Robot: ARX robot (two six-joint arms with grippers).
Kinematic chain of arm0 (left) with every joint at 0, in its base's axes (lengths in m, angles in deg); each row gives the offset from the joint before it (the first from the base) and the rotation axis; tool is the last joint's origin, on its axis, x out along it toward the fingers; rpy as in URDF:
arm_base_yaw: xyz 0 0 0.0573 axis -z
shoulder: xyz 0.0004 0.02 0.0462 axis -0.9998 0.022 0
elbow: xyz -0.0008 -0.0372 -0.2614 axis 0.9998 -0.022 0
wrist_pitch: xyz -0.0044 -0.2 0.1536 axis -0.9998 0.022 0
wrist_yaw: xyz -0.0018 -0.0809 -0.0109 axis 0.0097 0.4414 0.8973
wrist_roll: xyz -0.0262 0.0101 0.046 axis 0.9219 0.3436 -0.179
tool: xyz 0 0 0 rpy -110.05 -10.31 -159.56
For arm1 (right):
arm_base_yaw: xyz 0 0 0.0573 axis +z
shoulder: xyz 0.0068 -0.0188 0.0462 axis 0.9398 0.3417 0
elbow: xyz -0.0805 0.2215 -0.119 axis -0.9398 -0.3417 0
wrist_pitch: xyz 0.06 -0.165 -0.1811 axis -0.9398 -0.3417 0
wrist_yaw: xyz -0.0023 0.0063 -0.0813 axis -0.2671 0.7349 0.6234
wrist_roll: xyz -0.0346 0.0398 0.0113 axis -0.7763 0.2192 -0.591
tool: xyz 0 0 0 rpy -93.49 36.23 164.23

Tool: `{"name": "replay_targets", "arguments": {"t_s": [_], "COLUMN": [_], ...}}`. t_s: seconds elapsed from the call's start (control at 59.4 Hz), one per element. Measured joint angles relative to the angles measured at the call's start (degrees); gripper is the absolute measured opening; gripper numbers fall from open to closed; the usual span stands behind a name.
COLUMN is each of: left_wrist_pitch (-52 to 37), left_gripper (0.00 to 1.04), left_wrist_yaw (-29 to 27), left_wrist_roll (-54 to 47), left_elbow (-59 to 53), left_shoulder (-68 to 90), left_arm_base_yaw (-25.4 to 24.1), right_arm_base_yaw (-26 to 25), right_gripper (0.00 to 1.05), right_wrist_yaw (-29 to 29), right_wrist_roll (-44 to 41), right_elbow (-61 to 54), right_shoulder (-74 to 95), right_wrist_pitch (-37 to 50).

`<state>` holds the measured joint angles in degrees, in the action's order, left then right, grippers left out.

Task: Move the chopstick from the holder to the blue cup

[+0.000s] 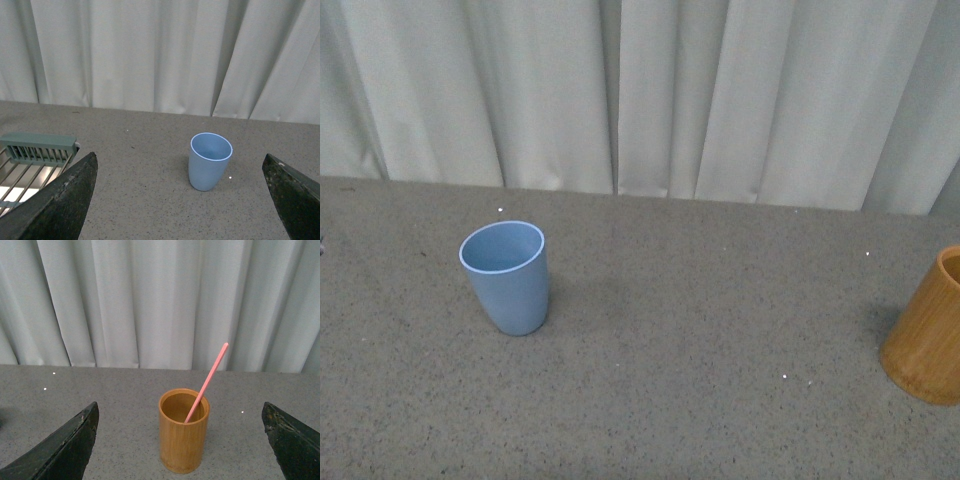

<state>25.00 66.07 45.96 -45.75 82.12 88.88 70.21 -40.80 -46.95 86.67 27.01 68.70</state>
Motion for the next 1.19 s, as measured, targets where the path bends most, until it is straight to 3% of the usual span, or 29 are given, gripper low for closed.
{"name": "replay_targets", "arguments": {"t_s": [1.077,1.11,1.194], "left_wrist_pitch": [0.0,1.0,11.5], "left_gripper": [0.98,0.98,0.98], "left_wrist_yaw": [0.0,-0.8,-2.0], "left_wrist_roll": [0.0,1.2,19.0], "left_elbow": [0.0,0.3,3.1], "left_shoulder": [0.0,0.5,5.5], "left_arm_base_yaw": [0.0,0.2,0.6], "right_arm_base_yaw": [0.0,0.0,0.0], "right_gripper": [0.95,0.95,0.95], "right_wrist_yaw": [0.0,0.0,0.0], "right_wrist_roll": [0.0,0.0,0.0], "right_elbow": [0.0,0.0,0.0], "right_shoulder": [0.0,0.0,0.0], "right_wrist_pitch": [0.0,0.0,0.0]}}
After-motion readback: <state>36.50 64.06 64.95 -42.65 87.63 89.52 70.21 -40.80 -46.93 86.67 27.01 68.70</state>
